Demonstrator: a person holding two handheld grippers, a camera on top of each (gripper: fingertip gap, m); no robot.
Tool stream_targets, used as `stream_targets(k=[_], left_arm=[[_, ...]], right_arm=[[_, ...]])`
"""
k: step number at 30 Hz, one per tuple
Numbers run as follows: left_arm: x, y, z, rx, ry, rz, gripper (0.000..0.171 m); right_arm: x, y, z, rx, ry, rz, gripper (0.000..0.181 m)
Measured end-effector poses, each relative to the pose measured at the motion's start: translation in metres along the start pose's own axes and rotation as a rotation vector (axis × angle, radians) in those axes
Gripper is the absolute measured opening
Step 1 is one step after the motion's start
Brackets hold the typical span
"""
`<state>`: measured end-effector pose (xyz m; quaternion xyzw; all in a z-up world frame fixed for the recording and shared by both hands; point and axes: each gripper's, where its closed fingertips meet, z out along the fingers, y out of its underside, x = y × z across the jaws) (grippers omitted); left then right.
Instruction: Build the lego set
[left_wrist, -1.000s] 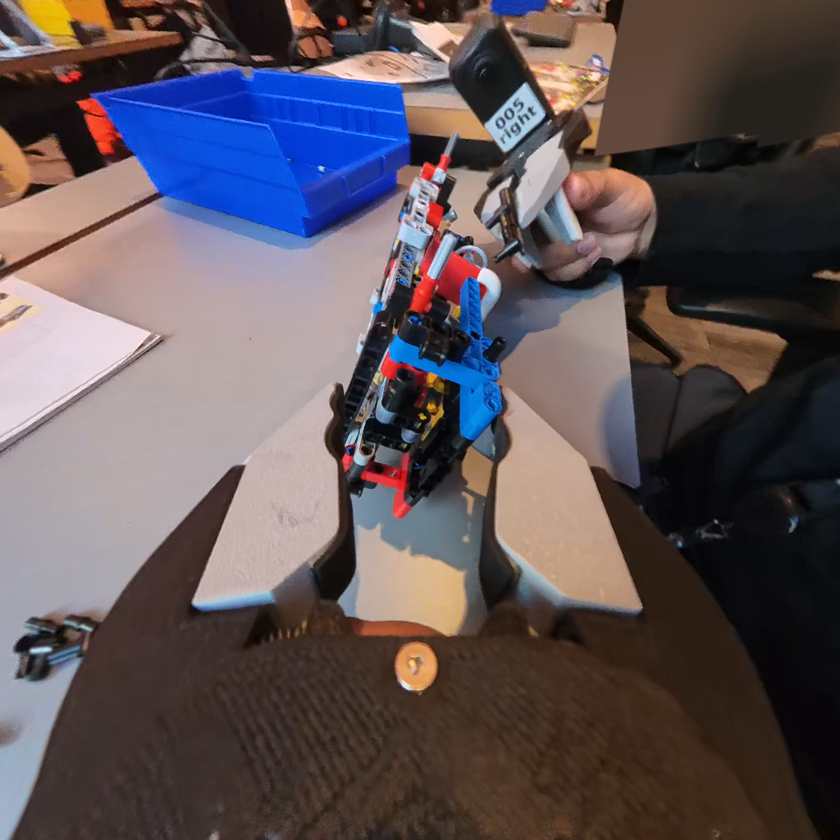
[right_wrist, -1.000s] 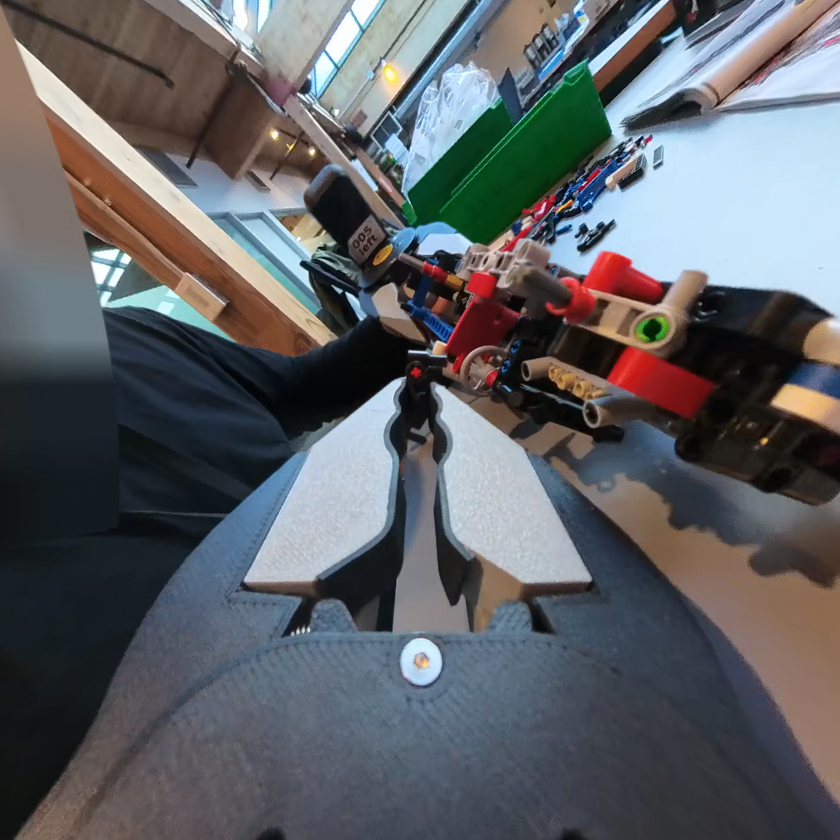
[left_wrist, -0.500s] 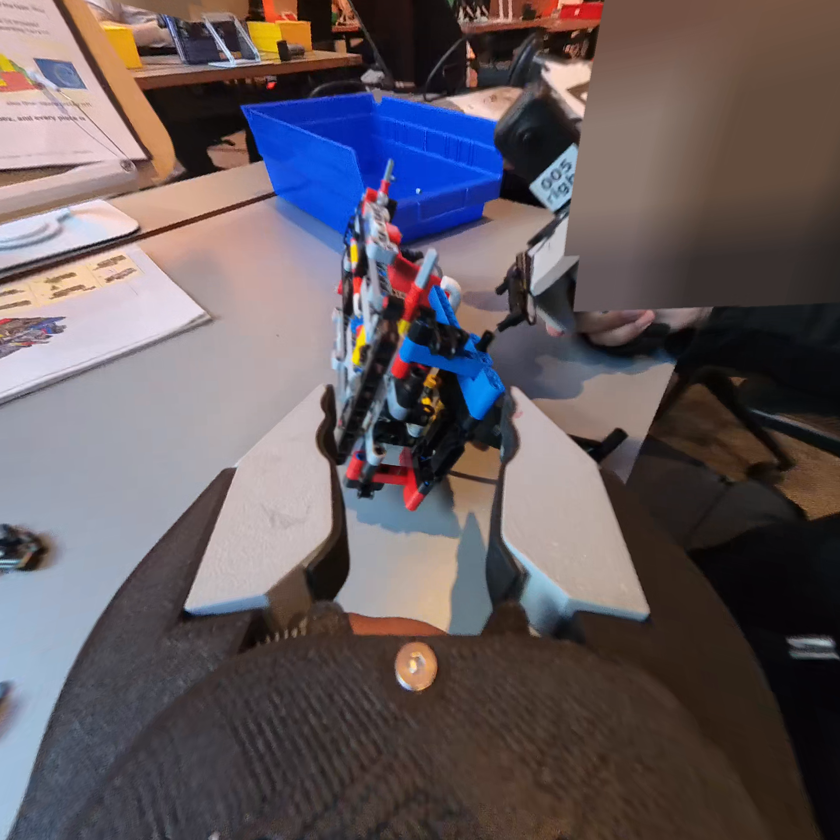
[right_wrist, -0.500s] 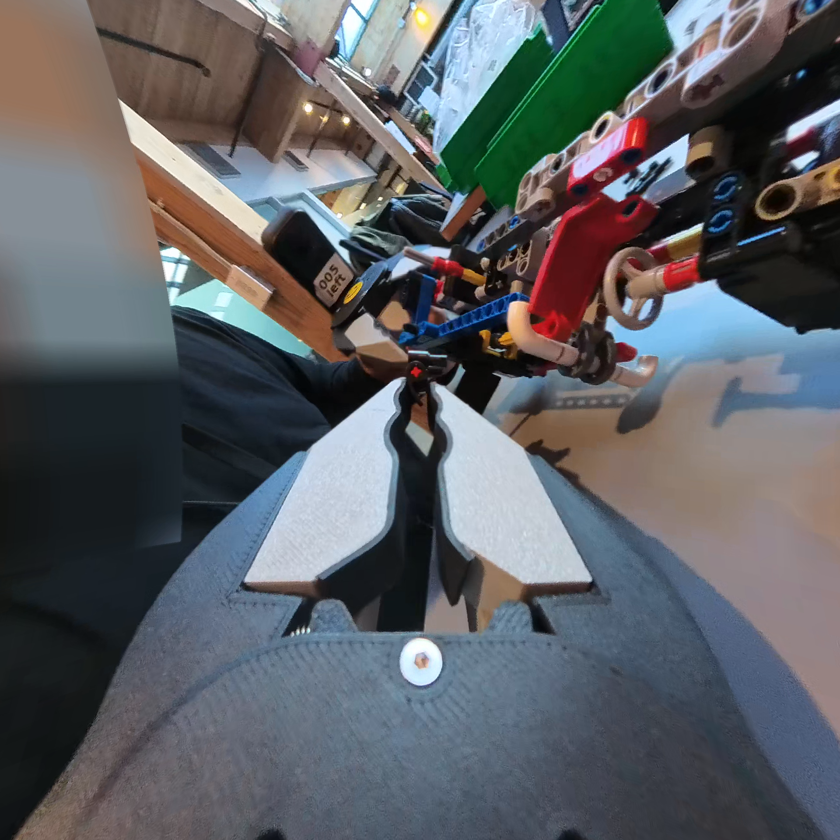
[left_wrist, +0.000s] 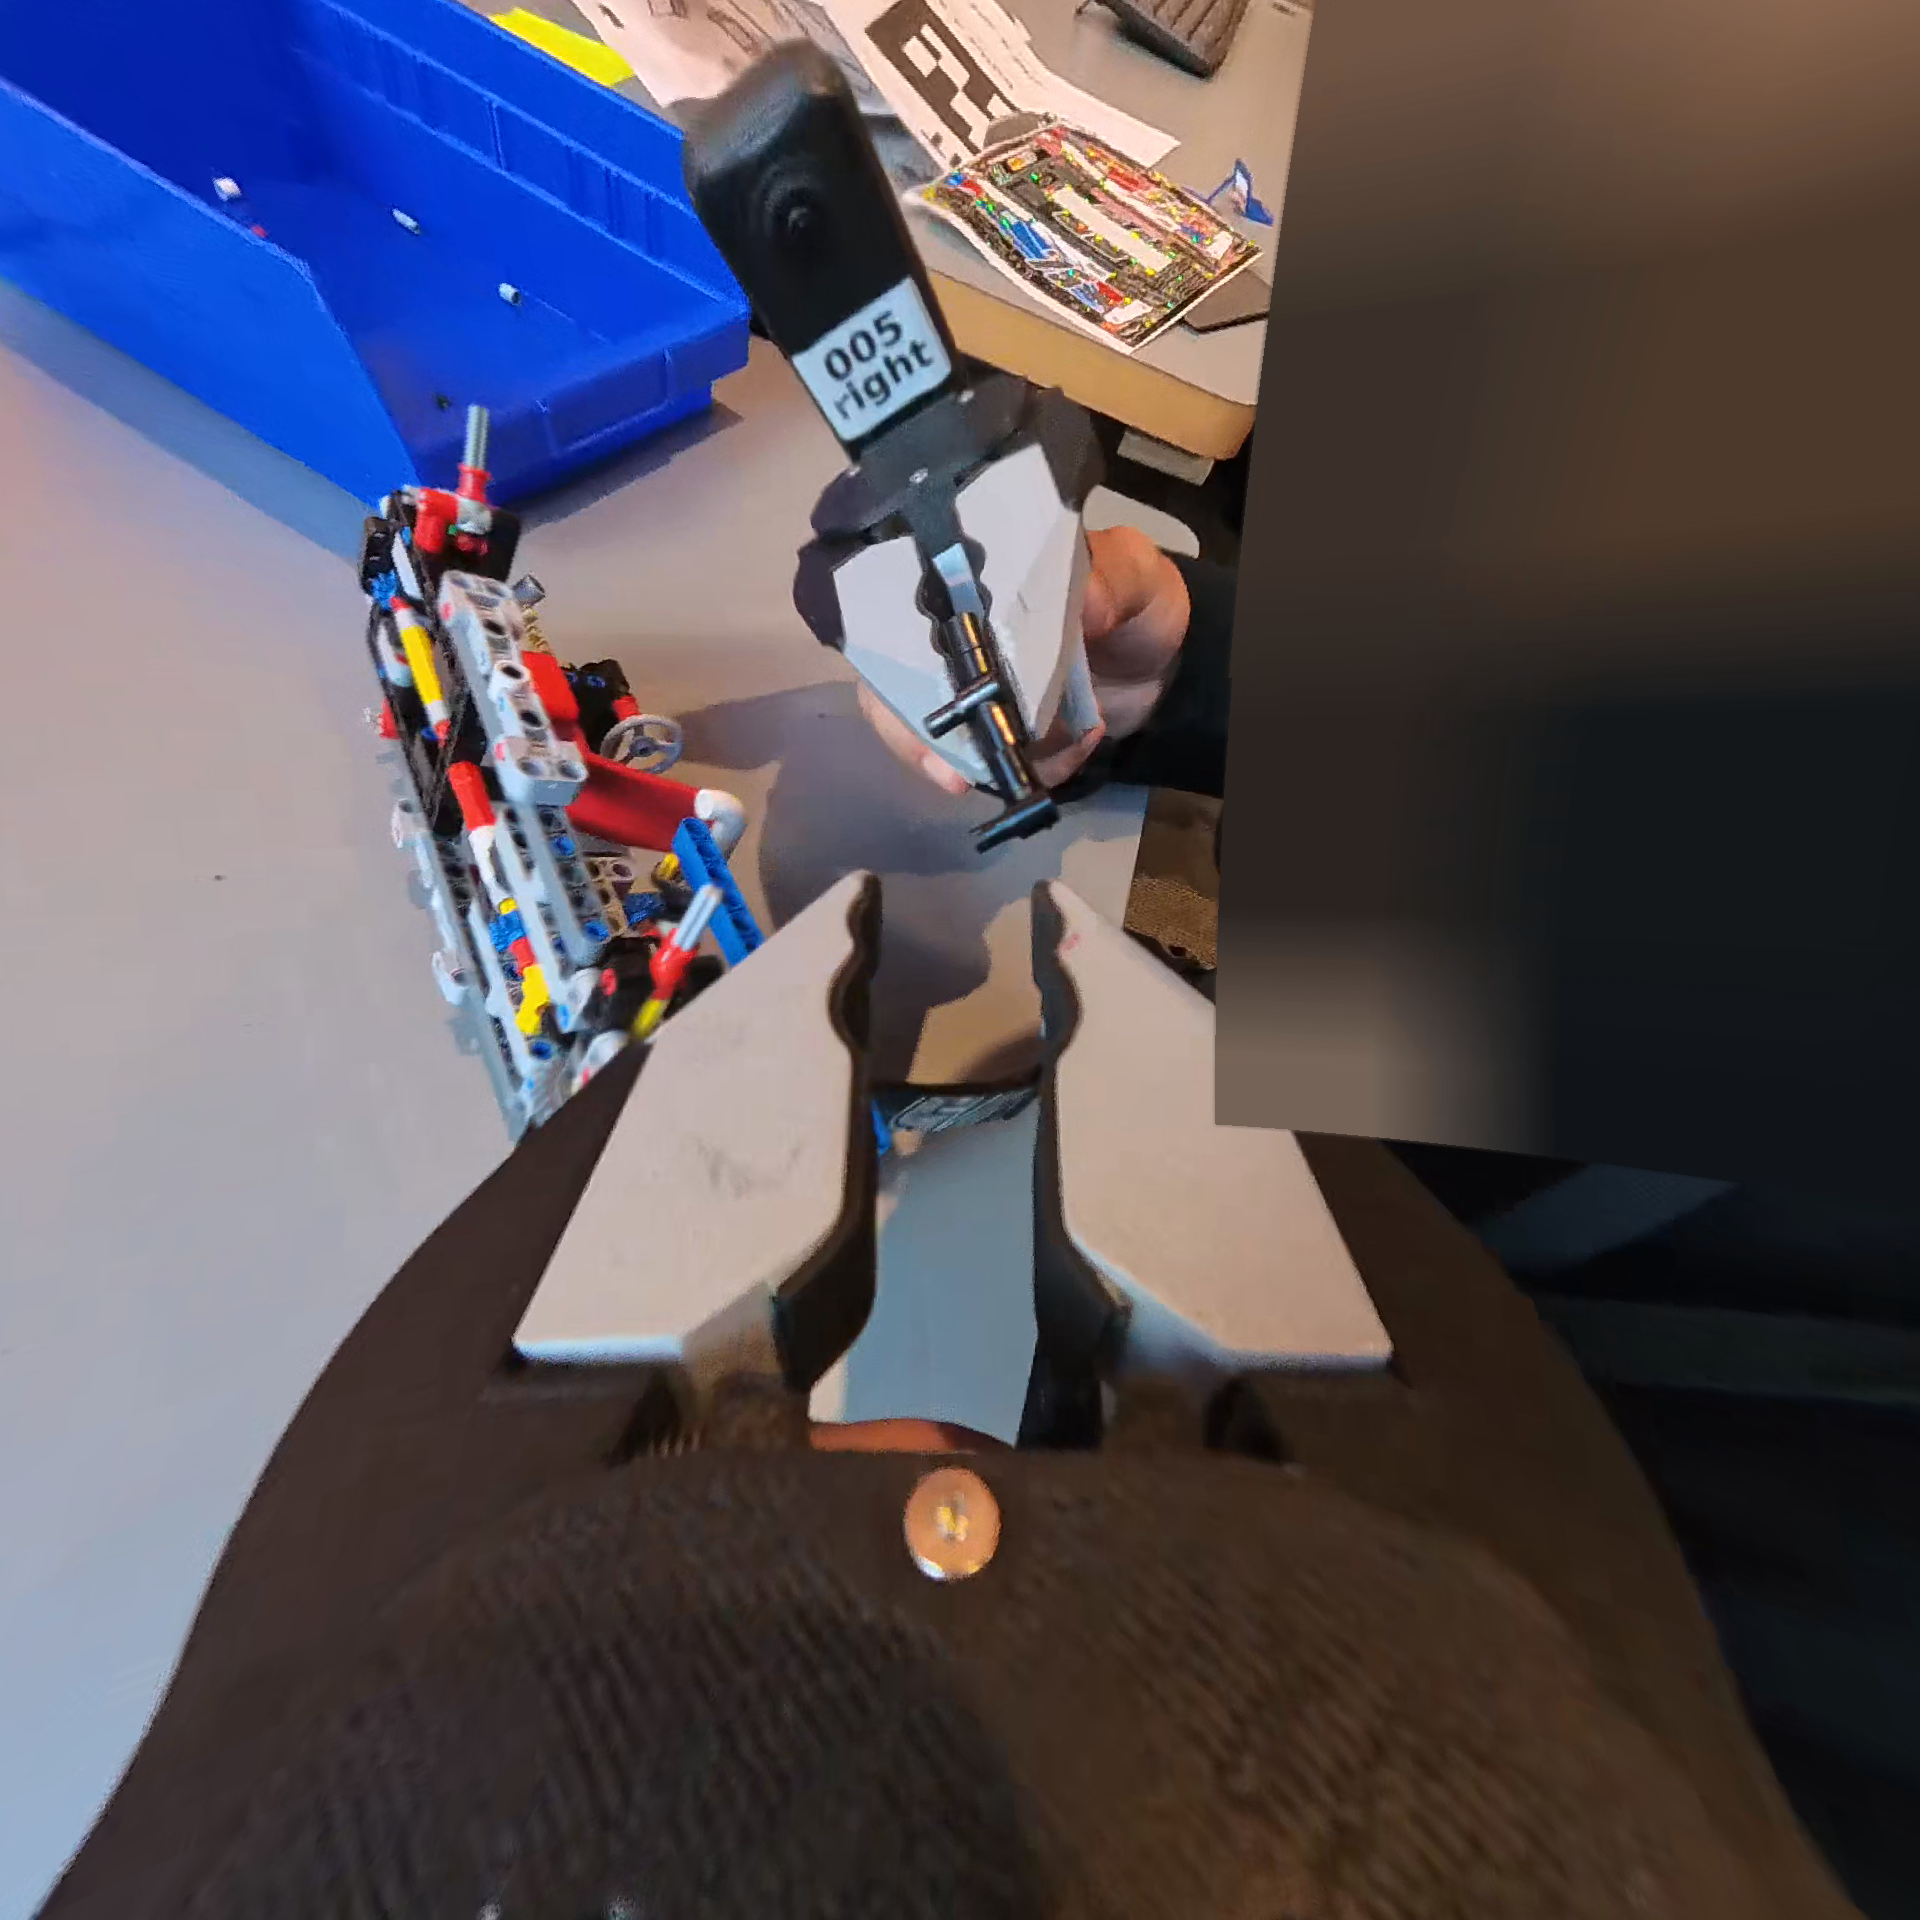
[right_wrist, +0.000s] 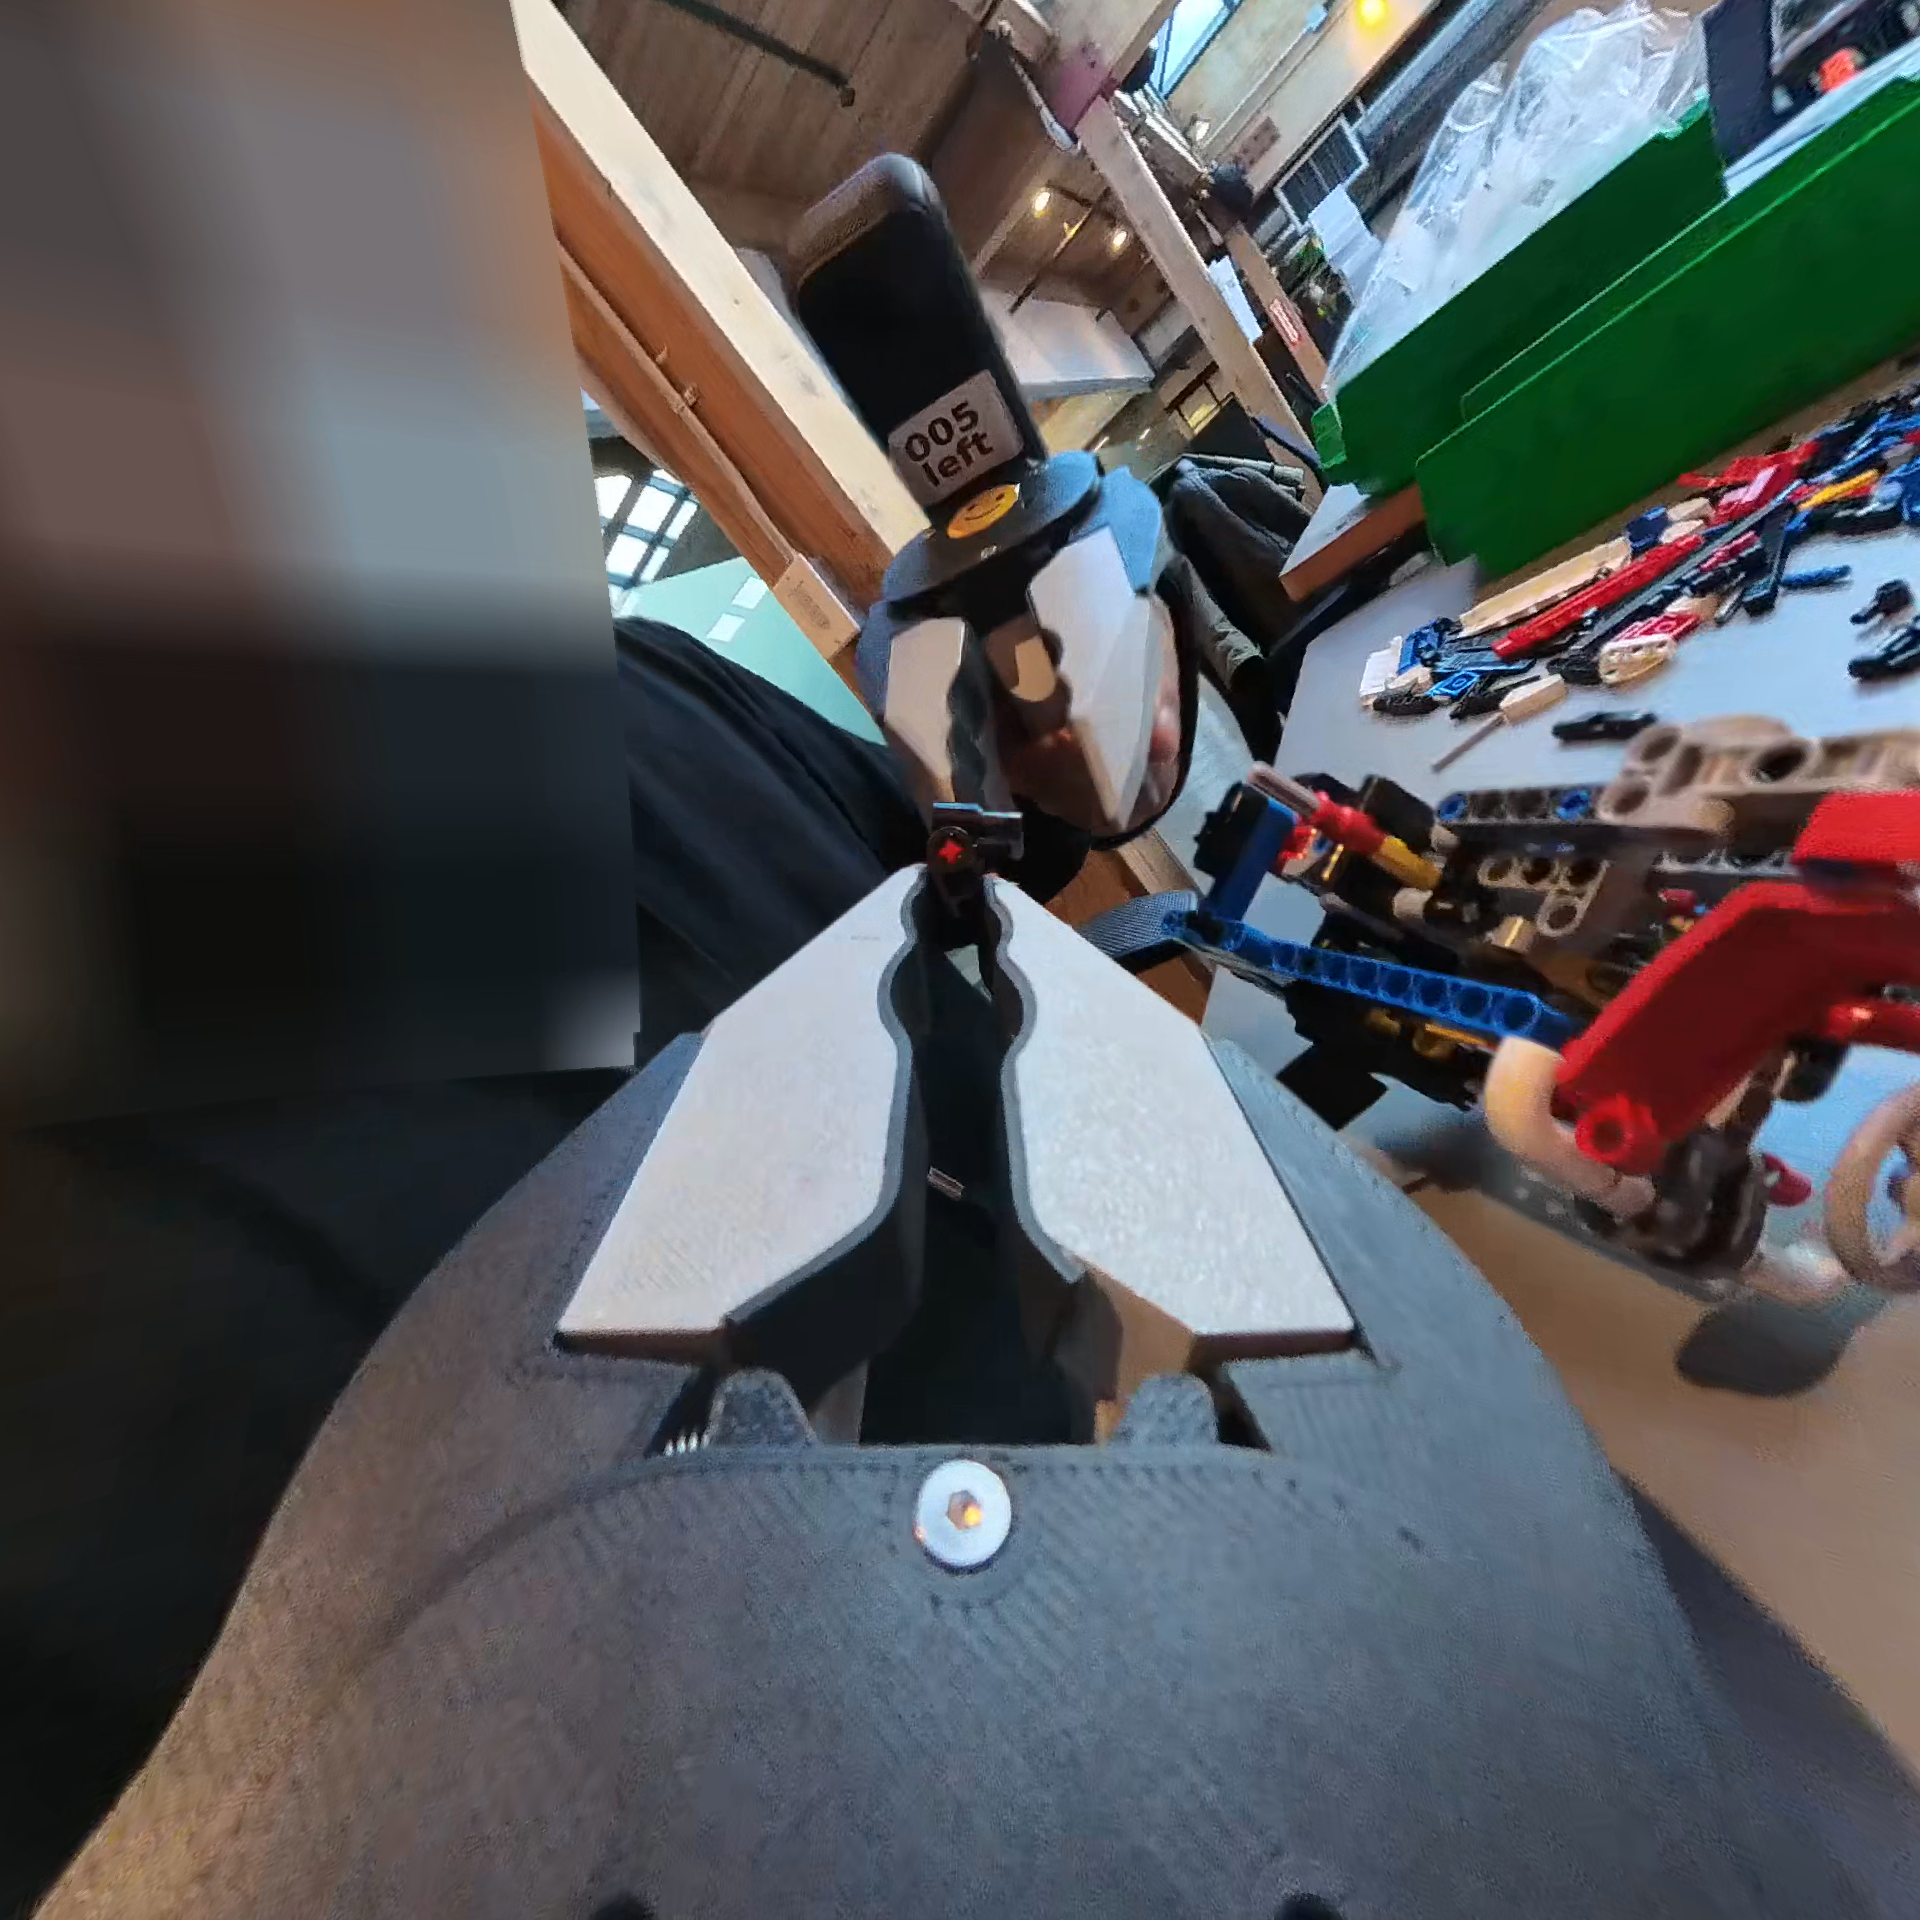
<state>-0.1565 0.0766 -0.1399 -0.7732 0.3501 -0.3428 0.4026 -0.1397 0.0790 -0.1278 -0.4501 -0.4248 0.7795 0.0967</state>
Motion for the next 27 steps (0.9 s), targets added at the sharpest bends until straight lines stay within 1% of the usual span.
stream_targets(k=[1,3,5,6,8,9,13,15,16,18,21,23,27], left_arm=[[0.005,0.0,0.004,0.004,-0.003,-0.001,0.024],[0.013,0.003,0.011,0.002,-0.008,-0.009,0.027],[0.015,0.004,0.016,0.034,-0.025,-0.034,0.028],[0.013,0.003,0.017,0.066,-0.034,-0.065,0.023],[0.014,-0.007,0.016,0.175,-0.014,-0.138,0.003],[0.014,-0.012,0.015,0.229,-0.012,-0.163,0.0],[0.01,-0.023,0.011,0.383,-0.053,-0.197,0.0],[0.008,-0.021,0.011,0.395,-0.062,-0.25,0.0],[0.012,-0.019,0.012,0.389,-0.03,-0.262,0.0],[0.021,-0.018,0.013,0.395,0.053,-0.29,0.012],[0.028,-0.02,0.016,0.395,0.127,-0.343,0.023],[0.024,-0.021,0.016,0.413,0.104,-0.338,0.014],[0.013,-0.021,0.015,0.455,-0.016,-0.283,0.013]], right_arm=[[0.0,-0.002,0.0,-0.001,0.005,-0.016,0.004],[-0.003,-0.006,0.0,0.013,0.002,-0.049,0.004],[-0.011,-0.009,0.001,0.016,-0.046,-0.067,0.003],[-0.011,-0.008,0.002,0.007,-0.046,-0.072,0.004],[-0.009,-0.006,0.004,-0.015,-0.026,-0.09,0.004],[-0.01,-0.006,0.005,-0.014,-0.027,-0.099,0.004],[-0.009,-0.008,0.005,0.0,-0.011,-0.115,0.004],[-0.007,-0.008,0.001,-0.002,0.023,-0.142,0.004],[-0.008,-0.007,-0.001,-0.012,0.026,-0.145,0.004],[-0.009,-0.005,-0.002,-0.031,0.037,-0.153,0.004],[-0.012,-0.001,0.0,-0.055,0.027,-0.171,0.004],[-0.013,-0.001,0.001,-0.06,0.013,-0.158,0.004],[-0.004,-0.007,0.001,0.005,0.059,-0.113,0.004]])
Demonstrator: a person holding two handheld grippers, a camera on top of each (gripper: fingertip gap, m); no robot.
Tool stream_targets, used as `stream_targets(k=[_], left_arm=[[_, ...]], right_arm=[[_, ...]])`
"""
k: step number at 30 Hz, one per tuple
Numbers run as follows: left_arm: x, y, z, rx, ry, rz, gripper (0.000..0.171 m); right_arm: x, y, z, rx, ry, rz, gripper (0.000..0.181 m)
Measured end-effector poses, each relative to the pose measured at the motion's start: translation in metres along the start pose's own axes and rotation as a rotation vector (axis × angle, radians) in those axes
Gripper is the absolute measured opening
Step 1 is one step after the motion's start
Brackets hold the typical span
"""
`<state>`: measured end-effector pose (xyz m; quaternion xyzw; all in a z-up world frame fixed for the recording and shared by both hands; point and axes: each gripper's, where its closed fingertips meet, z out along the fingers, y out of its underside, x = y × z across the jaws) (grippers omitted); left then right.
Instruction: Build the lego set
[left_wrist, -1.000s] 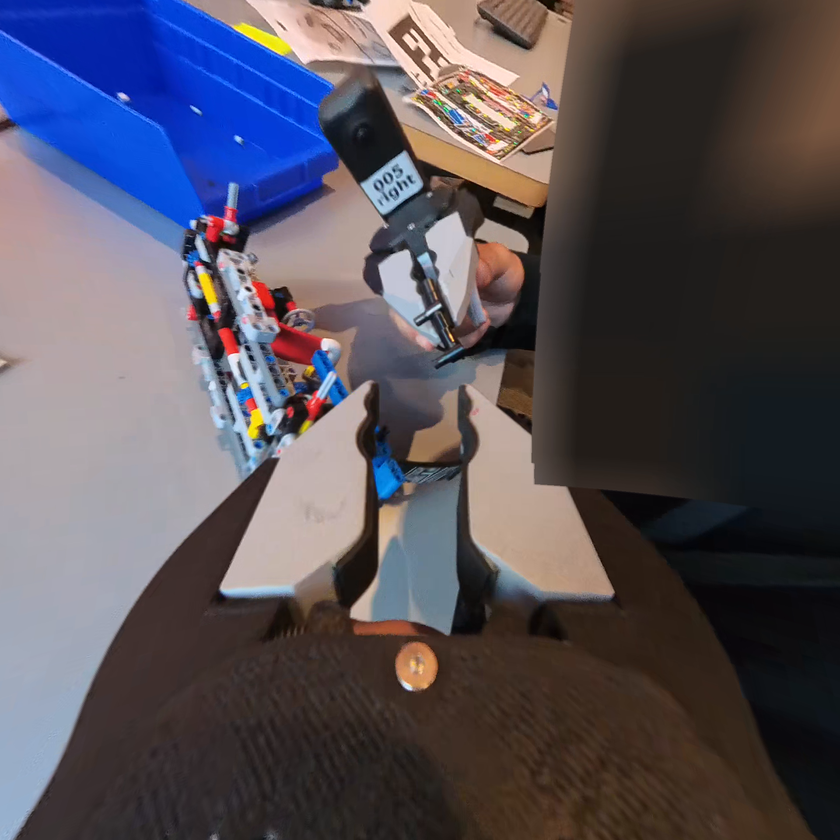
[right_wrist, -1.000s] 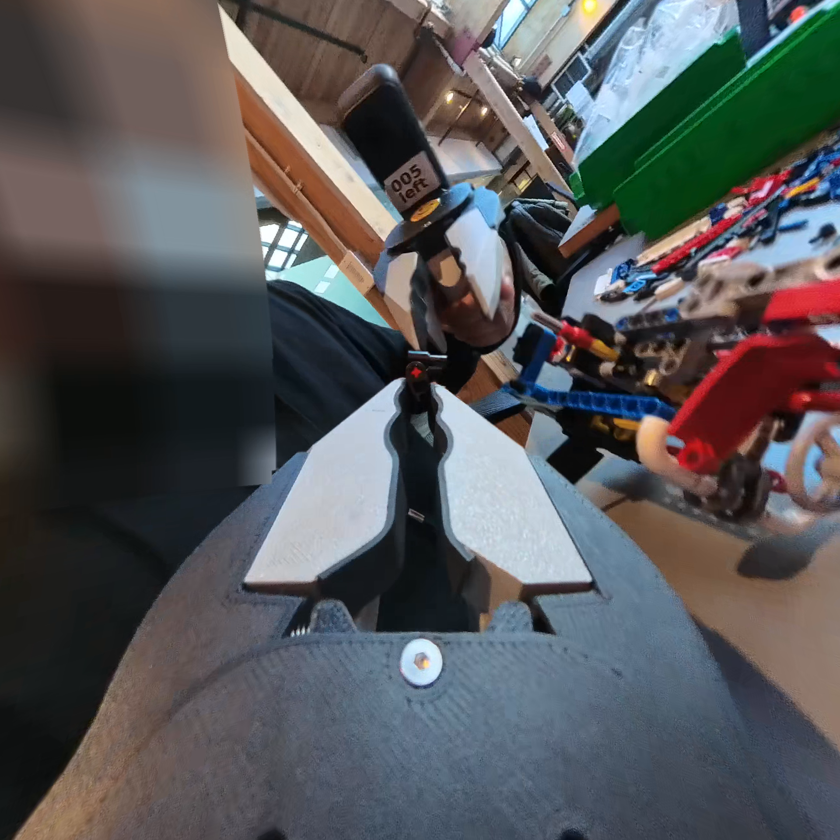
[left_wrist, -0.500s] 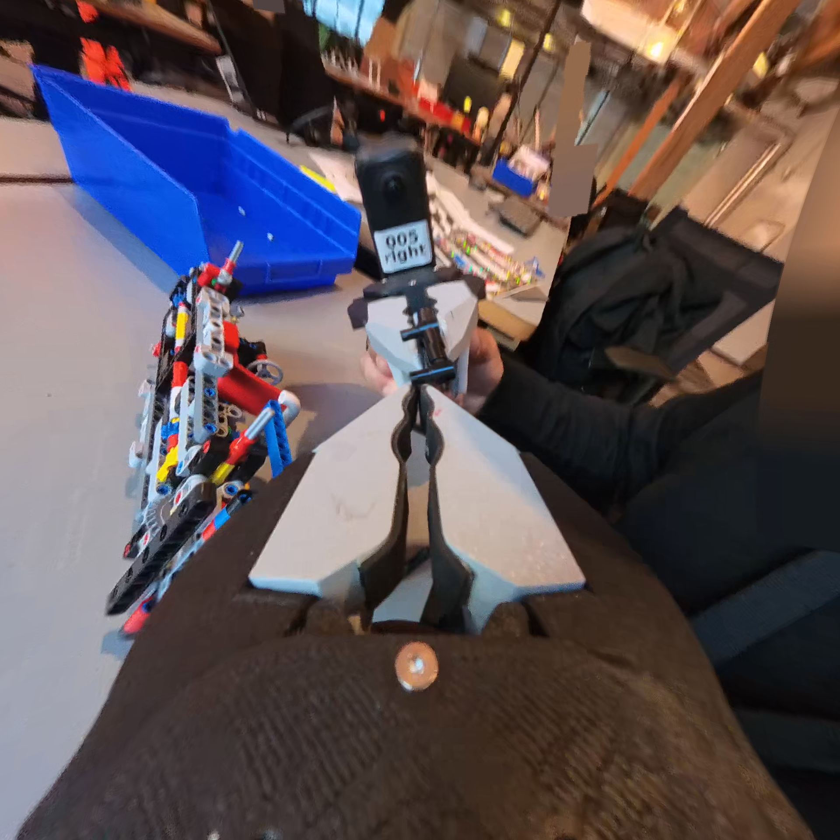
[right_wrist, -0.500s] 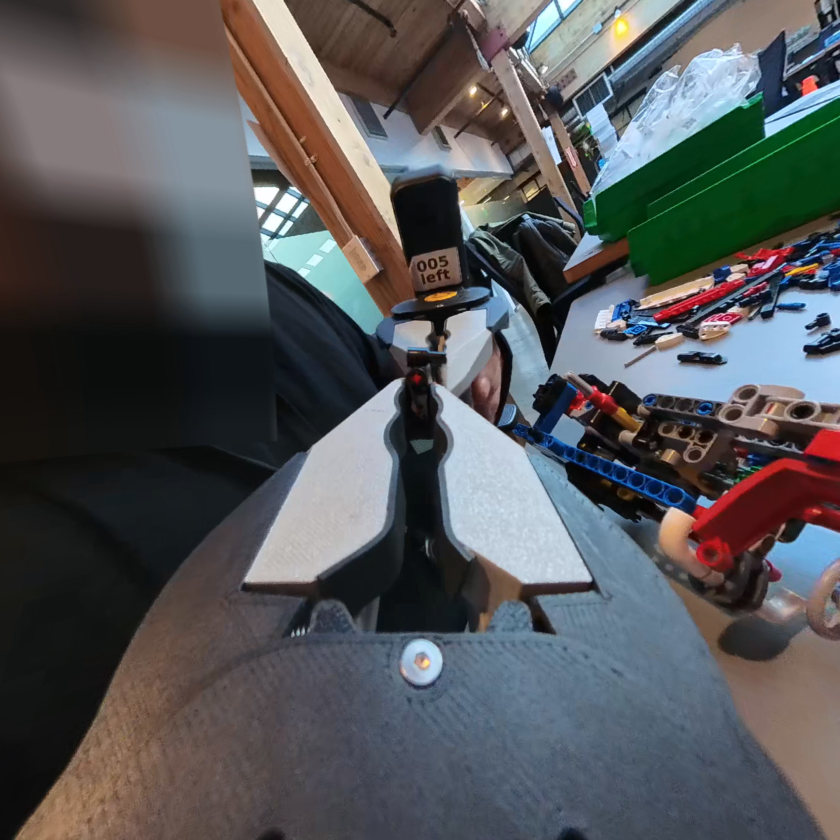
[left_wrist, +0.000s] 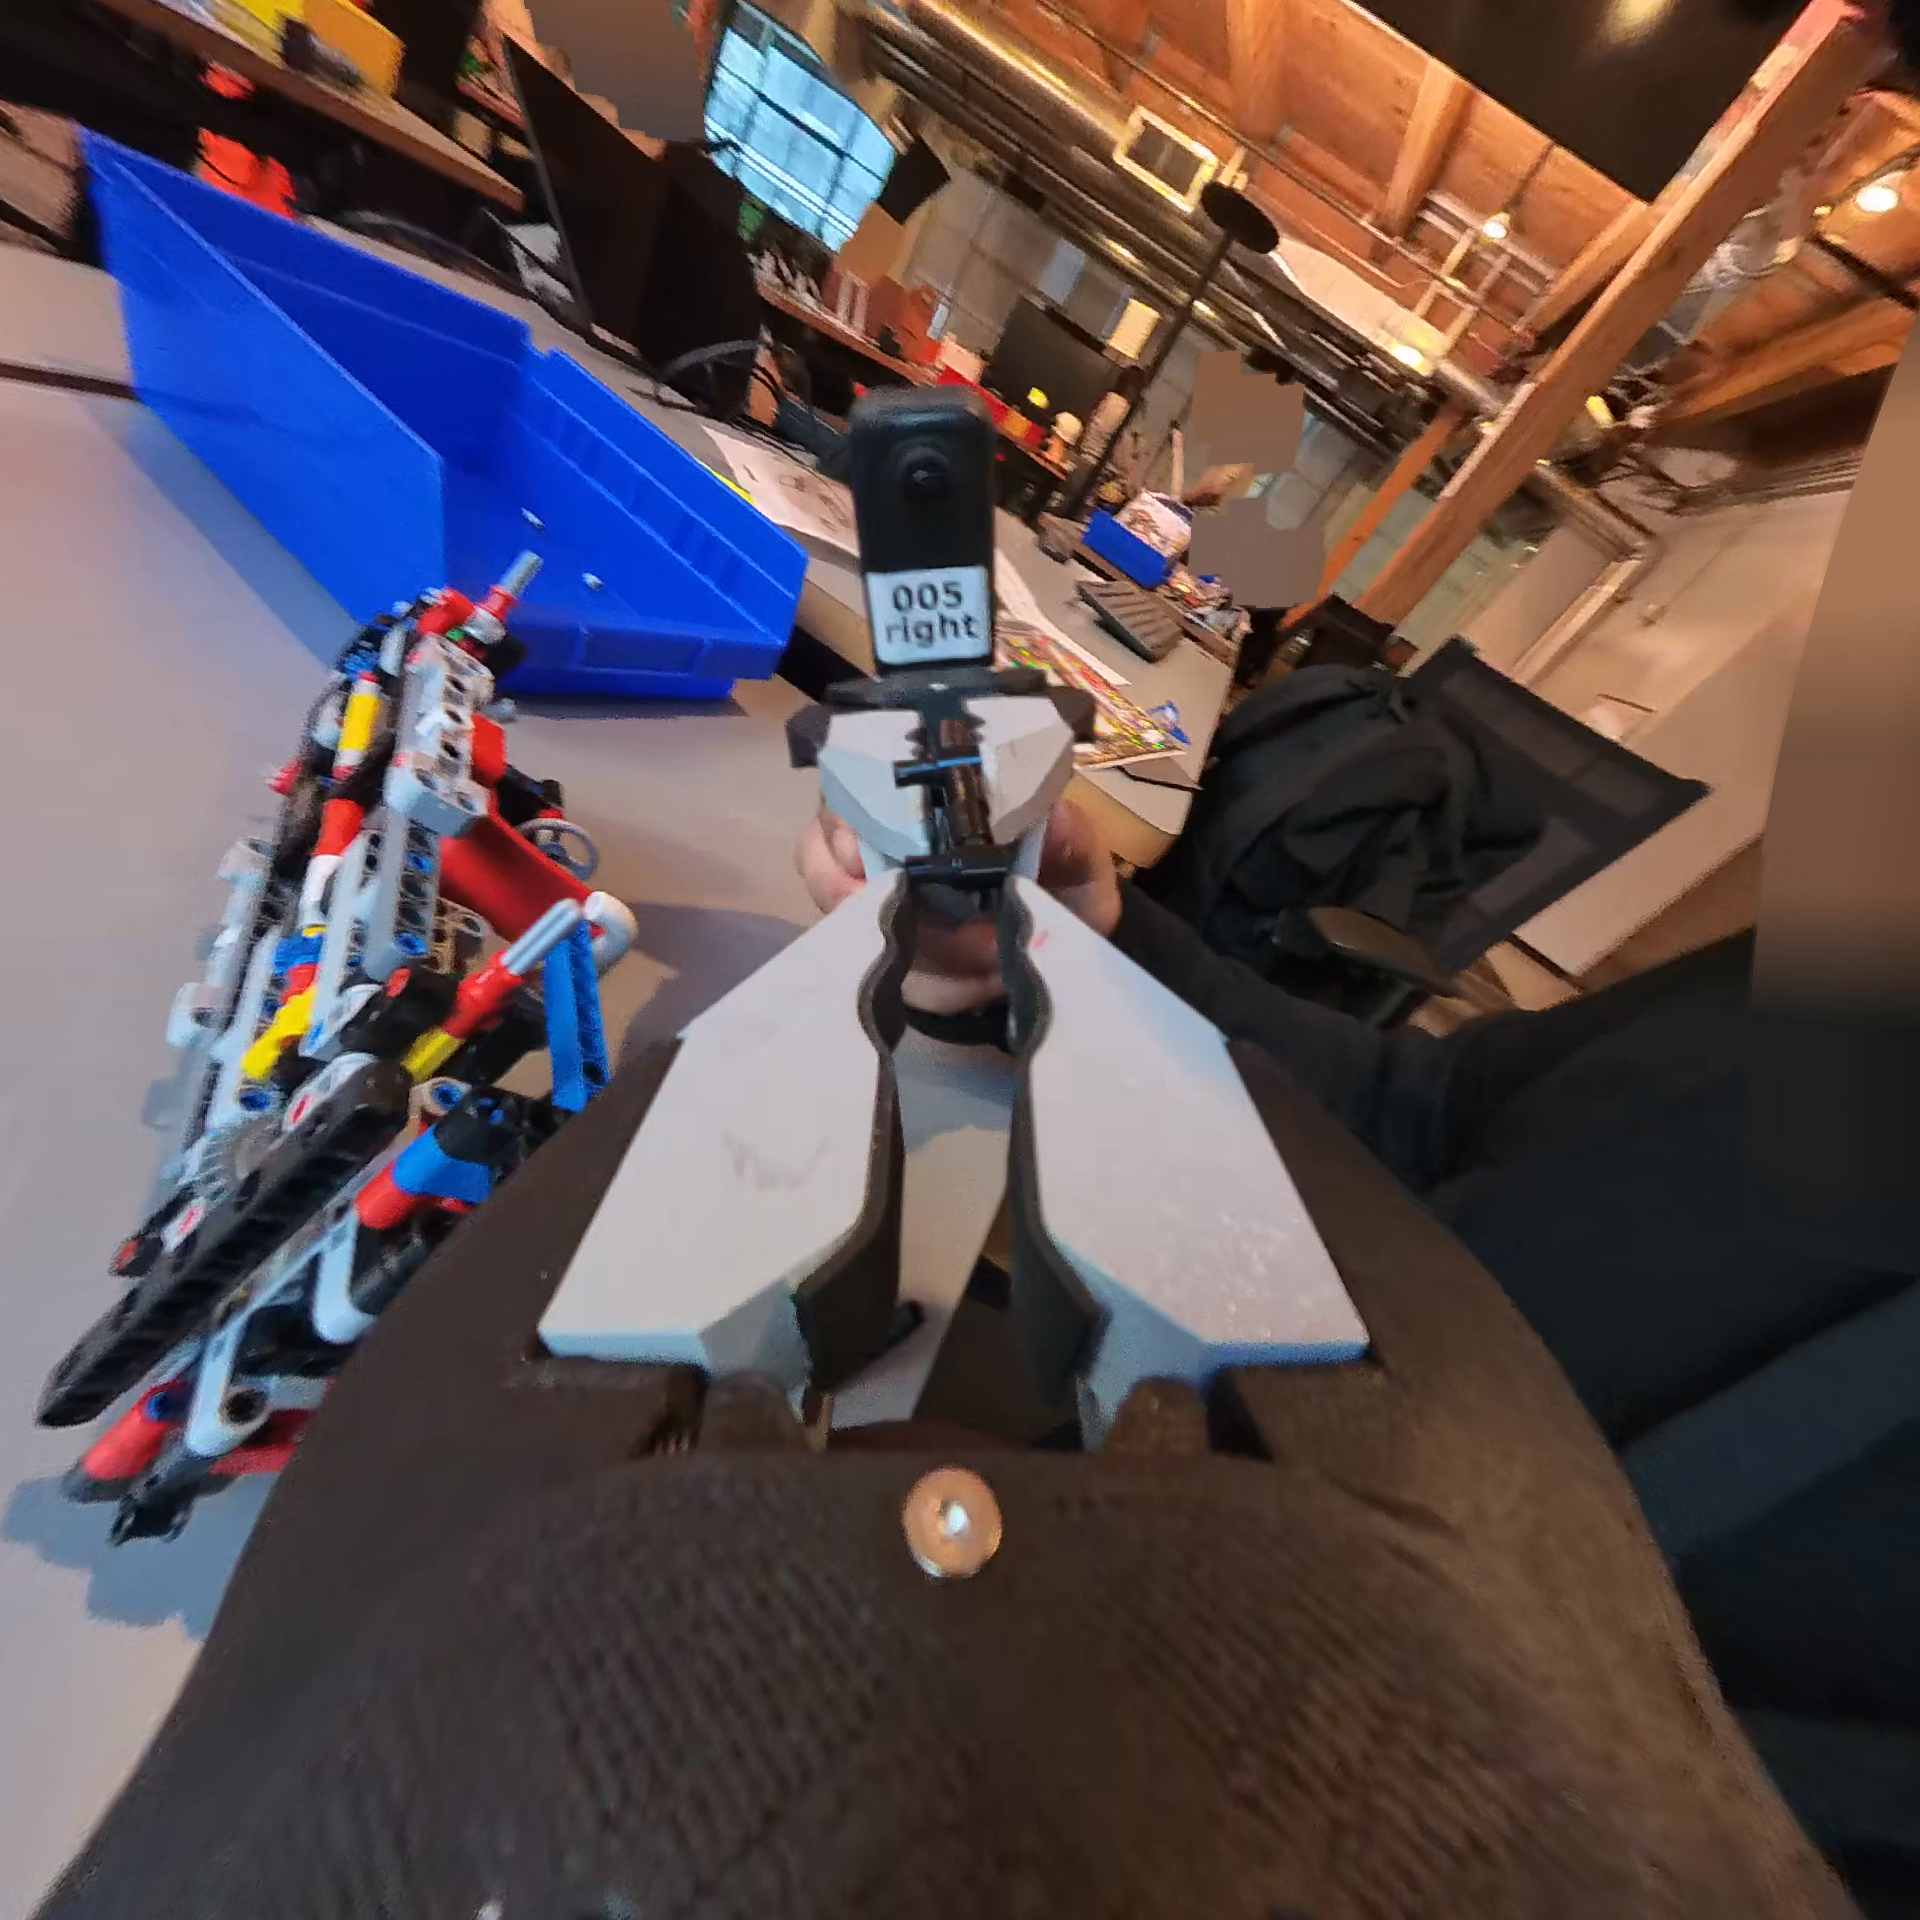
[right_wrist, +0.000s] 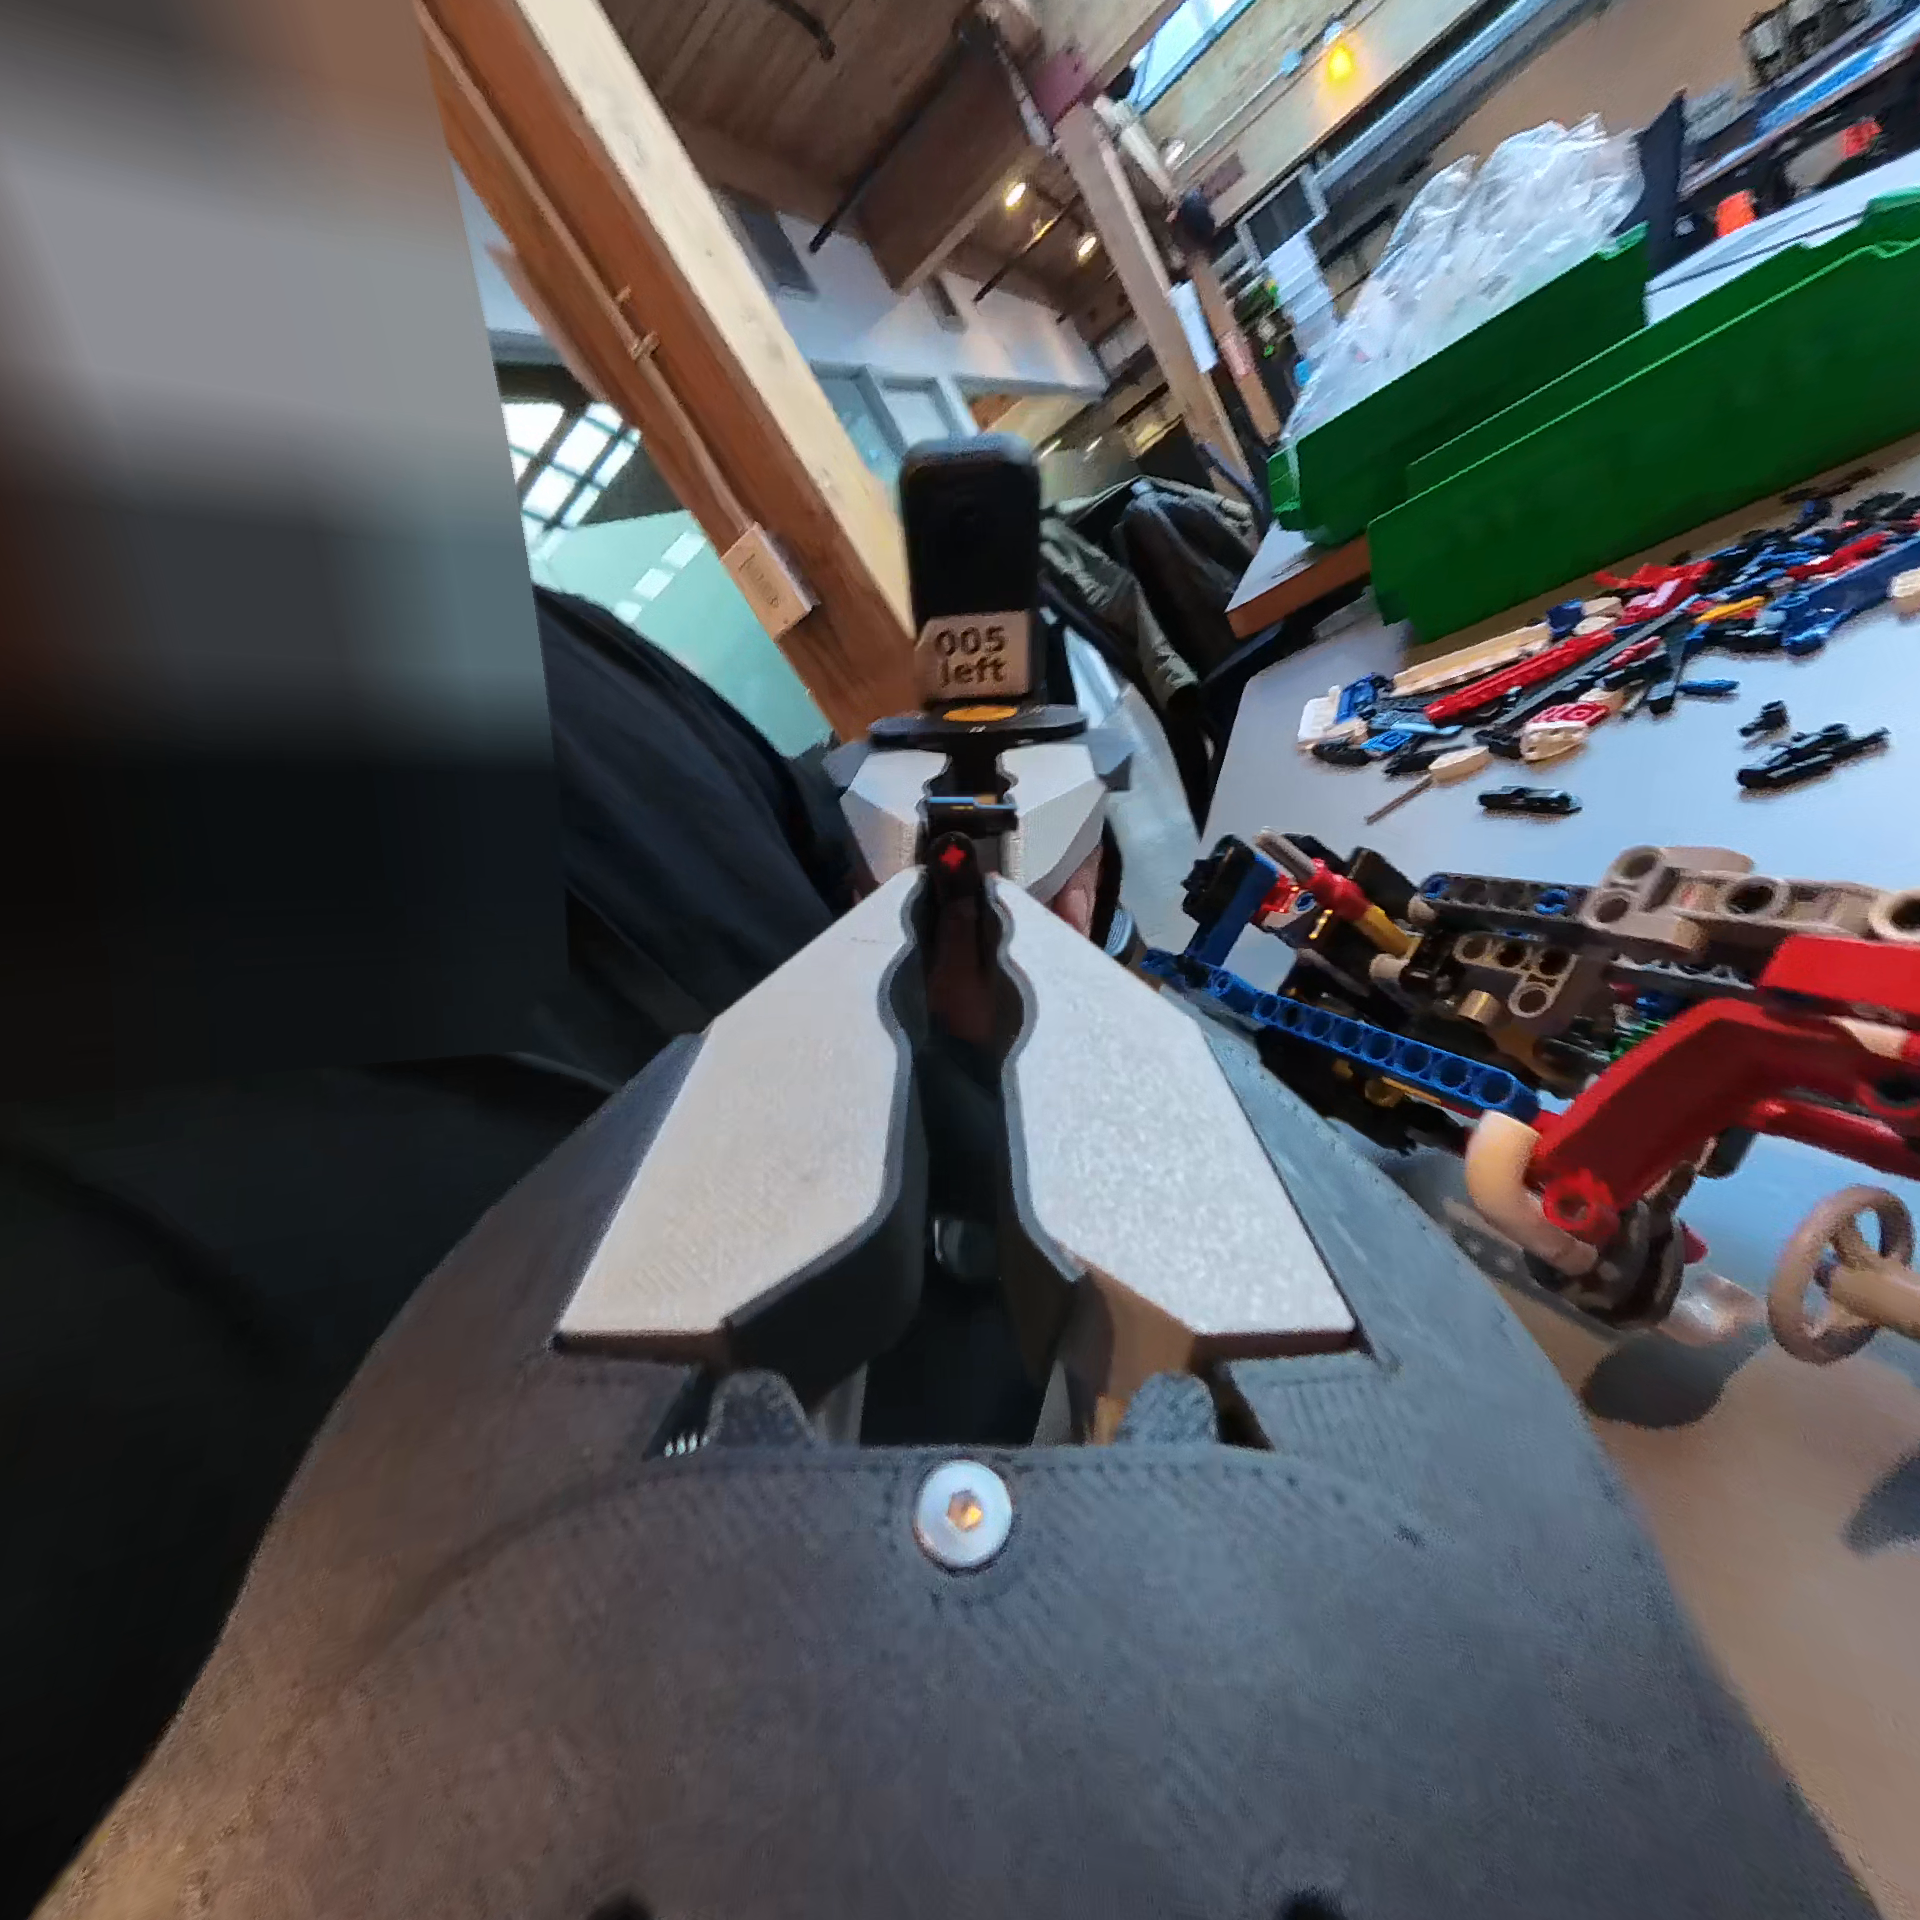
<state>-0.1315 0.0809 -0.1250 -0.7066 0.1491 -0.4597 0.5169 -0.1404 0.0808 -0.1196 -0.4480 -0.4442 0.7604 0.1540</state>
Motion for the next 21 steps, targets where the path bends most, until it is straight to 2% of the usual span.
stream_targets(k=[4,6,9,13,15,17,19,21], left_arm=[[-0.01,0.0,-0.001,0.057,-0.089,0.037,0.013],[-0.009,0.0,0.001,0.091,-0.095,0.012,0.013],[-0.01,-0.001,0.003,0.106,-0.09,-0.028,0.013],[-0.009,0.008,0.002,-0.006,-0.03,-0.111,0.013],[-0.008,0.007,-0.011,-0.042,-0.019,-0.034,0.018],[-0.014,-0.009,-0.031,-0.024,-0.062,0.098,0.023],[-0.038,-0.029,-0.05,-0.037,-0.179,0.287,0.031],[-0.066,-0.033,-0.059,-0.124,-0.239,0.405,0.05]], right_arm=[[0.005,-0.01,0.002,0.184,0.026,0.069,0.011],[0.006,-0.012,0.002,0.276,0.009,0.117,0.004],[0.009,-0.012,0.0,0.379,-0.011,0.179,0.004],[0.014,-0.009,-0.007,0.418,0.018,0.243,0.004],[0.019,-0.009,-0.016,0.46,0.052,0.296,0.004],[0.034,-0.001,-0.021,0.47,0.116,0.371,0.004],[0.046,0.012,-0.019,0.444,0.151,0.447,0.004],[0.056,0.021,-0.014,0.43,0.17,0.512,0.004]])
